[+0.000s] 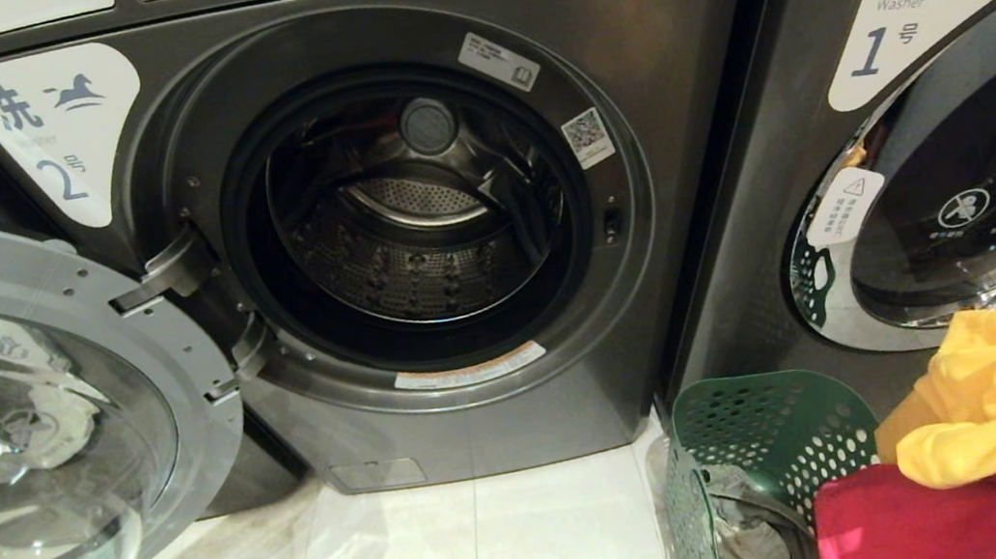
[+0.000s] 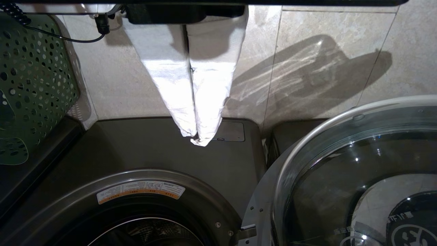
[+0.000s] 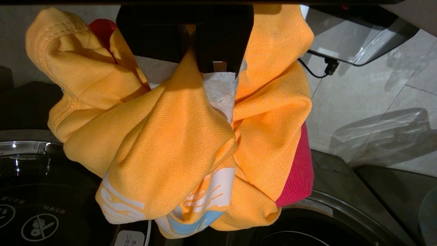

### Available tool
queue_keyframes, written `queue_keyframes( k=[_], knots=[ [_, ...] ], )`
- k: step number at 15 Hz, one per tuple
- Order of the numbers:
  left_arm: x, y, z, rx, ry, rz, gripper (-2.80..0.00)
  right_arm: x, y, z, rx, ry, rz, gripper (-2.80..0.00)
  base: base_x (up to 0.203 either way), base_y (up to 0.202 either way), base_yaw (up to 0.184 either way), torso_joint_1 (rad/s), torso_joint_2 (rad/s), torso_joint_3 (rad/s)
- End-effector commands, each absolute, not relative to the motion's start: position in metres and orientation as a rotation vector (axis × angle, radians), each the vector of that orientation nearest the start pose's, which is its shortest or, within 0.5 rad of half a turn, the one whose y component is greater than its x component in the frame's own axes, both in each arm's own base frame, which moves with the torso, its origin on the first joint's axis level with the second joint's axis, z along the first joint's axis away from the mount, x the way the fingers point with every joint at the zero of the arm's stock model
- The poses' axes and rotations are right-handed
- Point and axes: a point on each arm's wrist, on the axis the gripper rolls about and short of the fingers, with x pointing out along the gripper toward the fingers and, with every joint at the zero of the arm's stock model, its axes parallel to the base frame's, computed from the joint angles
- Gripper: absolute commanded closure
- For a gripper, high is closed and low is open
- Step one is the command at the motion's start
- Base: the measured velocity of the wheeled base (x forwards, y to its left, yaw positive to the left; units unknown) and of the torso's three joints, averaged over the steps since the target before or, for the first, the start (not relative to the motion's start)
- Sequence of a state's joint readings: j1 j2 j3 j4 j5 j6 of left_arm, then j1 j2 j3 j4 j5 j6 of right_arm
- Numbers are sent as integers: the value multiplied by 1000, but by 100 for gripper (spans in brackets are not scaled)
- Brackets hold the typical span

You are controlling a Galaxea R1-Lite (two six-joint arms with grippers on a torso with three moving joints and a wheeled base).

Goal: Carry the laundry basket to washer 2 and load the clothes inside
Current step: Place the clothes into the washing machine

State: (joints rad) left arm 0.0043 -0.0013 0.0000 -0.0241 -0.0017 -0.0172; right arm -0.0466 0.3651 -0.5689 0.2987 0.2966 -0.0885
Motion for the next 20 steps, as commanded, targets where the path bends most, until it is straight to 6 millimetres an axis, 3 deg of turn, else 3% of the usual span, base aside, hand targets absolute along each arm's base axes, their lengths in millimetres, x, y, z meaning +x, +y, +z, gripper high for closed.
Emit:
queue_keyframes(
  k=[1,6,20],
  knots=[
    [-22,0,75,-17,-16,3,0,-22,8,205,-71,90,254,0,0,0,0,0,0,0],
    [-22,0,75,-20,-17,3,0,-24,8,204,-72,83,256,0,1,42,-2,1,2,0],
    [-22,0,75,-20,-16,3,0,-24,8,199,-73,96,255,0,0,186,-1,1,2,3]
  ],
)
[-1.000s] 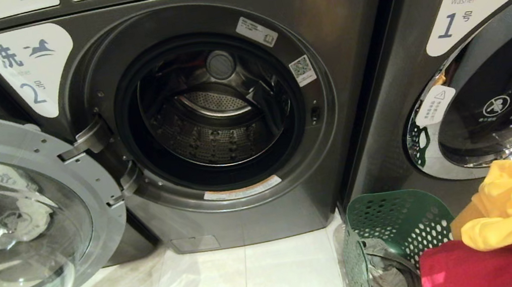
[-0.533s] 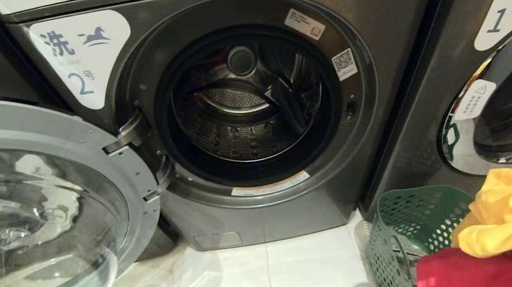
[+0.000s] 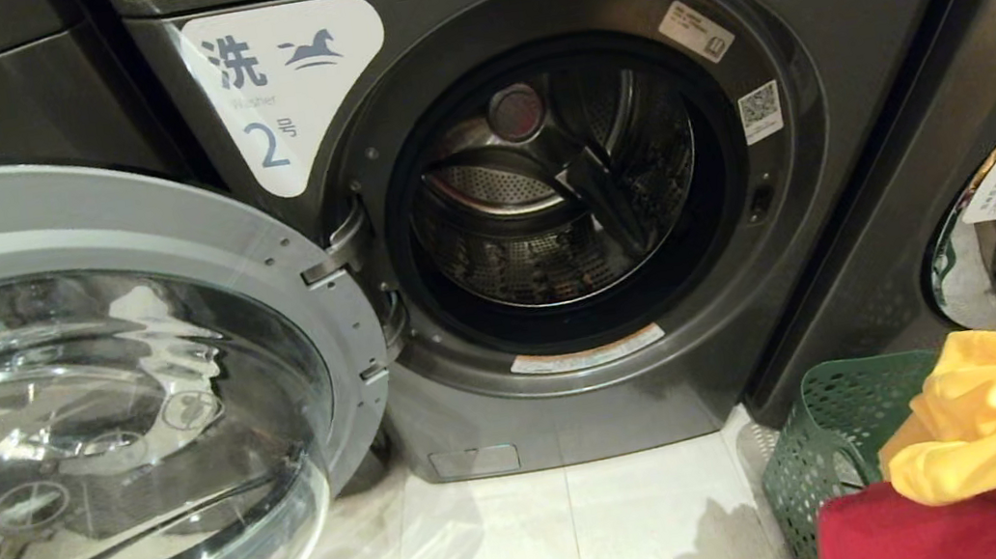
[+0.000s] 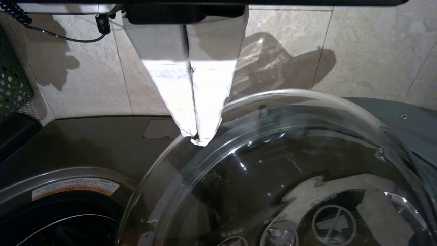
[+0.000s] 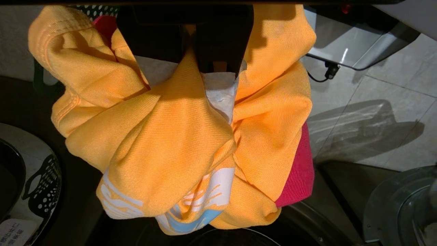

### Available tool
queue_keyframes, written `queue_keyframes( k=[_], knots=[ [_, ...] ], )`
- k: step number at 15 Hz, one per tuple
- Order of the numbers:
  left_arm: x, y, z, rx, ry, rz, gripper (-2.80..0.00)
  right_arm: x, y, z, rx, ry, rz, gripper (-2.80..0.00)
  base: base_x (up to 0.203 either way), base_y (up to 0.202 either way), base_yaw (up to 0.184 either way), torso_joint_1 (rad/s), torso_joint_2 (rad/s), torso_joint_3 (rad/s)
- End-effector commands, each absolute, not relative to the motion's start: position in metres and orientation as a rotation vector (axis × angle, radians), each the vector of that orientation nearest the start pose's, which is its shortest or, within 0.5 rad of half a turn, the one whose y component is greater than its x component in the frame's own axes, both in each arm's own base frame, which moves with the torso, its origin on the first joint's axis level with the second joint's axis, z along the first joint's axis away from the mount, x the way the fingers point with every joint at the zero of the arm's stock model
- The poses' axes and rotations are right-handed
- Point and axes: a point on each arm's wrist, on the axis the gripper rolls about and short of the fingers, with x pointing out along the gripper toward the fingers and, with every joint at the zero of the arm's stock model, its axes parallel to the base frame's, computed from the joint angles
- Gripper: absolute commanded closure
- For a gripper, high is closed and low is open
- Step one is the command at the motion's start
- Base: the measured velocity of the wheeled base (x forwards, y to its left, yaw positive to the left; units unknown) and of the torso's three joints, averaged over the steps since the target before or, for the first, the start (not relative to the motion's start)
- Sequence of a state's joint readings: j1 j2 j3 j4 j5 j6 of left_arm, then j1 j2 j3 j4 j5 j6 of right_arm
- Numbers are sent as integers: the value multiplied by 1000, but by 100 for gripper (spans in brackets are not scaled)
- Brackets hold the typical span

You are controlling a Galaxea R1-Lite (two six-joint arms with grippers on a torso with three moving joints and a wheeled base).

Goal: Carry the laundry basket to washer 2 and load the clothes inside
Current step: Place the clothes into the washing machine

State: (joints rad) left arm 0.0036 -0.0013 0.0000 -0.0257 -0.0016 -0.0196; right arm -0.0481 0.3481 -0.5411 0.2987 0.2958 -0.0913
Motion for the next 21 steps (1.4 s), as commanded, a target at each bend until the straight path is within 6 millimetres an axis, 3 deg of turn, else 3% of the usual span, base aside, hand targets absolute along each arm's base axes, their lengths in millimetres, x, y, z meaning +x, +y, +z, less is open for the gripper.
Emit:
queue_keyframes(
  k=[1,16,21],
  knots=[
    [-22,0,75,-20,-15,3,0,-23,8,198,-72,98,255,0,0,57,0,5,7,4],
    [-22,0,75,-20,-15,3,0,-23,8,198,-86,97,257,0,0,0,0,0,0,0],
    [-22,0,75,-20,-17,3,0,-23,8,198,-86,96,255,0,2,-9,159,3,0,3]
  ],
)
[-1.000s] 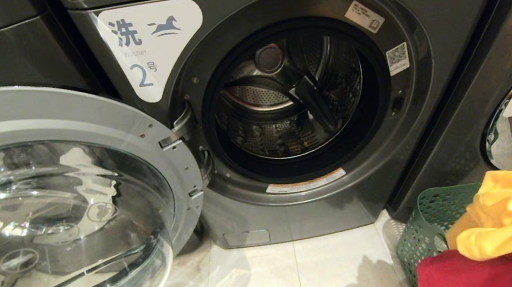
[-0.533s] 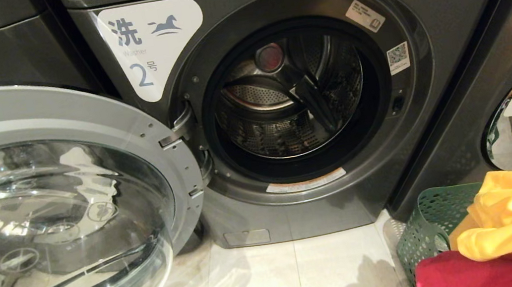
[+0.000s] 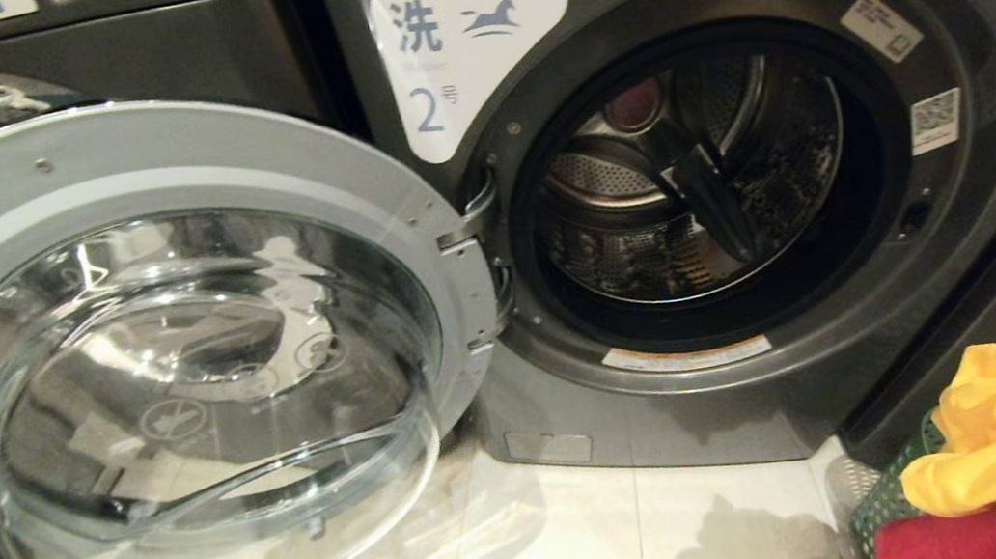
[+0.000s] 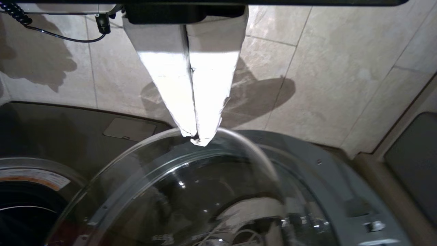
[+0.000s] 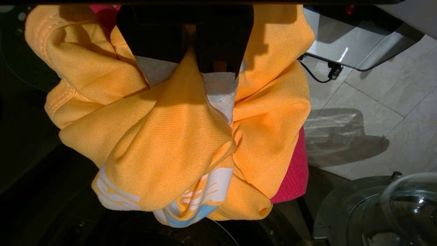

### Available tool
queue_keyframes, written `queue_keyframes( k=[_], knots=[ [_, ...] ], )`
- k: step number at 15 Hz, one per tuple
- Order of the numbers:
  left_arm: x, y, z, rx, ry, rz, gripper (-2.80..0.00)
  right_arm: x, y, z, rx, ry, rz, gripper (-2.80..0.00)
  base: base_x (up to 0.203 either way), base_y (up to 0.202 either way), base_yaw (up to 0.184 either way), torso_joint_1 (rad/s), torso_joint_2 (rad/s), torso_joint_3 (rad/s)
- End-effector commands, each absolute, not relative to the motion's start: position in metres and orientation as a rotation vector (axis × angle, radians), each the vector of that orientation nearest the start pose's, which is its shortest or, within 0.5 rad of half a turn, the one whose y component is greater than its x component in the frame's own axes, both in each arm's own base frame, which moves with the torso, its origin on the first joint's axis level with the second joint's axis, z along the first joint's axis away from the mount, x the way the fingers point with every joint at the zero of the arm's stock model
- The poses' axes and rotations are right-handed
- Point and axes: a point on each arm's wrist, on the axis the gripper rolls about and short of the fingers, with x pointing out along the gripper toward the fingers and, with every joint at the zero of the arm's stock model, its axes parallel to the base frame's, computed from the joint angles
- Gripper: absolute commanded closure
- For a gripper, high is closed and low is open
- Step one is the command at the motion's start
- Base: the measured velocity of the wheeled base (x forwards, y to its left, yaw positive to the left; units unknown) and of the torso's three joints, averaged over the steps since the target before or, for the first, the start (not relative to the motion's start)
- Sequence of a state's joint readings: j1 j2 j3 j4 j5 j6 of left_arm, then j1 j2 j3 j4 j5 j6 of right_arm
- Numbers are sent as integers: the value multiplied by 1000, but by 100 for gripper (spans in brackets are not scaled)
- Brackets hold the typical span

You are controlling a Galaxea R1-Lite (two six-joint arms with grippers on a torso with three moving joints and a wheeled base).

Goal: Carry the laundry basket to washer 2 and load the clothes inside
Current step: Place the clothes into the washing machine

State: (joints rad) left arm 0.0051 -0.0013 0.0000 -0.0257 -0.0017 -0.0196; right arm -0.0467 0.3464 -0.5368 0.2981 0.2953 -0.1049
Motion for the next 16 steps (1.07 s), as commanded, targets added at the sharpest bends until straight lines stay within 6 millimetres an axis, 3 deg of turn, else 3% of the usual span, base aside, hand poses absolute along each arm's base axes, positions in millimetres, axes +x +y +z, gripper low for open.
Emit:
queue_keyframes(
  k=[1,6,16],
  knots=[
    [-22,0,75,-20,-17,3,0,-23,8,198,-86,99,255,0,3,-12,170,7,12,7],
    [-22,0,75,-20,-17,3,0,-23,8,194,-84,106,257,0,2,-6,130,2,2,2],
    [-22,0,75,-21,-15,3,0,-12,7,198,-83,123,255,0,0,0,0,0,0,0]
  ],
)
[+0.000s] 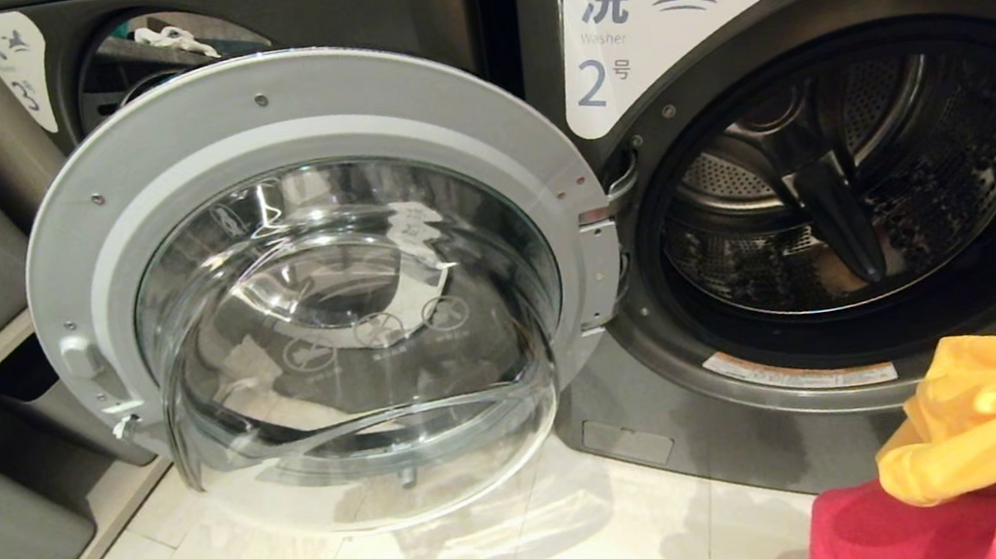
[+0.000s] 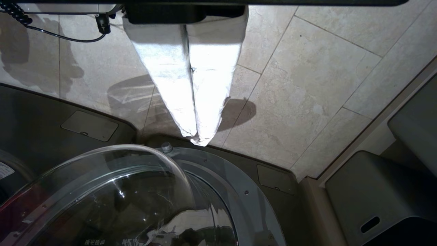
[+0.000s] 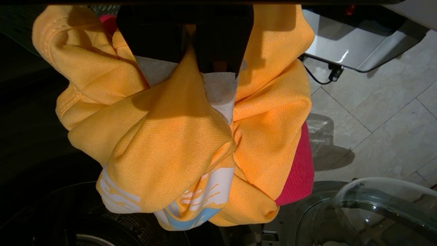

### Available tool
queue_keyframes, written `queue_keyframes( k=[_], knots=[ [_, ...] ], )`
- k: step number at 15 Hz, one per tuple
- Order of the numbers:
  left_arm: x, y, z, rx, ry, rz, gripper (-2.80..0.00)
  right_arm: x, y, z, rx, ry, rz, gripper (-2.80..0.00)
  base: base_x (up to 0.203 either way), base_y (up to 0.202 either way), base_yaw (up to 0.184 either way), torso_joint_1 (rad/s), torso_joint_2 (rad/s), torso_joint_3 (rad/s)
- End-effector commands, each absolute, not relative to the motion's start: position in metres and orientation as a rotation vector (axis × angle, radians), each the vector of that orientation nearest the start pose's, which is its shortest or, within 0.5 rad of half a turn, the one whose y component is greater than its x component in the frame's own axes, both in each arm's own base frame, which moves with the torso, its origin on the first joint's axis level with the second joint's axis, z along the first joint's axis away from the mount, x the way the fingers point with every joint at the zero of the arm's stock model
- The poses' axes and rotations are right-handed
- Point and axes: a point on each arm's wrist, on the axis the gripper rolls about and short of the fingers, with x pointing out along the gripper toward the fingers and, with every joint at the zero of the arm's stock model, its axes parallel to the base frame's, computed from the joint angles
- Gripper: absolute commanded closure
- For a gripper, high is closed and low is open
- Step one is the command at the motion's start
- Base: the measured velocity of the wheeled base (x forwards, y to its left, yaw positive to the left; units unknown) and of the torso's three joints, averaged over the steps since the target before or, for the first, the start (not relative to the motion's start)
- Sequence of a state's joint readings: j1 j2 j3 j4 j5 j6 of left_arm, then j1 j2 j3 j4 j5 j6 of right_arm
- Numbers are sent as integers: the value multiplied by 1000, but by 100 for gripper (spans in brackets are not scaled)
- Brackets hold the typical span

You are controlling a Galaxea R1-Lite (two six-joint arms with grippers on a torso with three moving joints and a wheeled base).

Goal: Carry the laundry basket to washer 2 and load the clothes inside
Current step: Place the clothes into the washing machine

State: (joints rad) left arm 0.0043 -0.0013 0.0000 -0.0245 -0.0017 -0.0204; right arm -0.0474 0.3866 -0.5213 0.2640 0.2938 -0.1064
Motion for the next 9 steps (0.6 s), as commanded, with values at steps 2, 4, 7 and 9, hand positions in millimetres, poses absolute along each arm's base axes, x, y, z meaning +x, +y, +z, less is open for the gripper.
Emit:
queue_keyframes(
  k=[2,4,7,9],
  knots=[
    [-22,0,75,-20,-14,3,0,-12,7,198,-83,123,255,0,0,0,0,0,0,0],
    [-22,0,75,-20,-14,3,0,-9,7,199,-82,135,241,0,0,0,0,4,1,-33],
    [-22,0,75,-18,-14,3,0,5,5,205,-82,131,209,0,0,0,0,1,1,-166],
    [-22,0,75,-14,-14,1,0,18,4,208,-82,127,195,0,0,0,0,2,5,-192]
  ],
)
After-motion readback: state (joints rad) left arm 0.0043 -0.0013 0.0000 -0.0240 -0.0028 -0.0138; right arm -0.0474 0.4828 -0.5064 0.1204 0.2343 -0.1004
